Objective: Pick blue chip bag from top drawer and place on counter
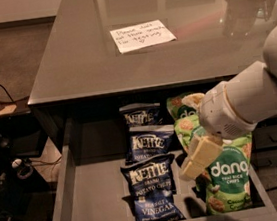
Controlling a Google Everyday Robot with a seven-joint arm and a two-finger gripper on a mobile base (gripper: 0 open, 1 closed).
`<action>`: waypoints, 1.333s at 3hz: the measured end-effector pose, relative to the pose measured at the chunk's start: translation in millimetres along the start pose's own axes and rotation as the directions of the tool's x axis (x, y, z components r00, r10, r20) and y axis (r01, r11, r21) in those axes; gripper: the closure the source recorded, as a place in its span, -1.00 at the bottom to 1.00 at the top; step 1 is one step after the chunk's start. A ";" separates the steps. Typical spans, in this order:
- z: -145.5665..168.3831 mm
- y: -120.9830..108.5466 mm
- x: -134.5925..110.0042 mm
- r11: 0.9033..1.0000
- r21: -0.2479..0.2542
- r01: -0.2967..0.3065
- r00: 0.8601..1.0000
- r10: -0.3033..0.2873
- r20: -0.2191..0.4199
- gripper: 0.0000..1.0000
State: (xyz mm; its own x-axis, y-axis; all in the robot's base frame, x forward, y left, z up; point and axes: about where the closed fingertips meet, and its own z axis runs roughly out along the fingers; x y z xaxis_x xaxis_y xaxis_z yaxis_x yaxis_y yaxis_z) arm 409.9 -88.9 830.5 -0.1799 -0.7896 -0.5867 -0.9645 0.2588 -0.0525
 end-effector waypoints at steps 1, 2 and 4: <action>29.3 0.7 0.9 0.999 -0.026 0.028 0.999 -0.027 0.042 -1.00; 62.2 3.5 -6.2 0.994 -0.063 0.089 0.994 -0.084 0.076 -1.00; 110.9 13.0 -9.9 0.974 -0.126 0.187 0.981 -0.177 0.084 -1.00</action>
Offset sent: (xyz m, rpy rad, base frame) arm 0.0171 0.0670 -0.0752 0.1016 -0.0224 0.1952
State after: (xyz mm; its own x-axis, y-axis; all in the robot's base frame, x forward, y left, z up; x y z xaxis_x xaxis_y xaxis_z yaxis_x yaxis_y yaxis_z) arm 420.7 -16.0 746.0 0.0110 -0.7732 -0.6341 -0.9977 0.0343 -0.0591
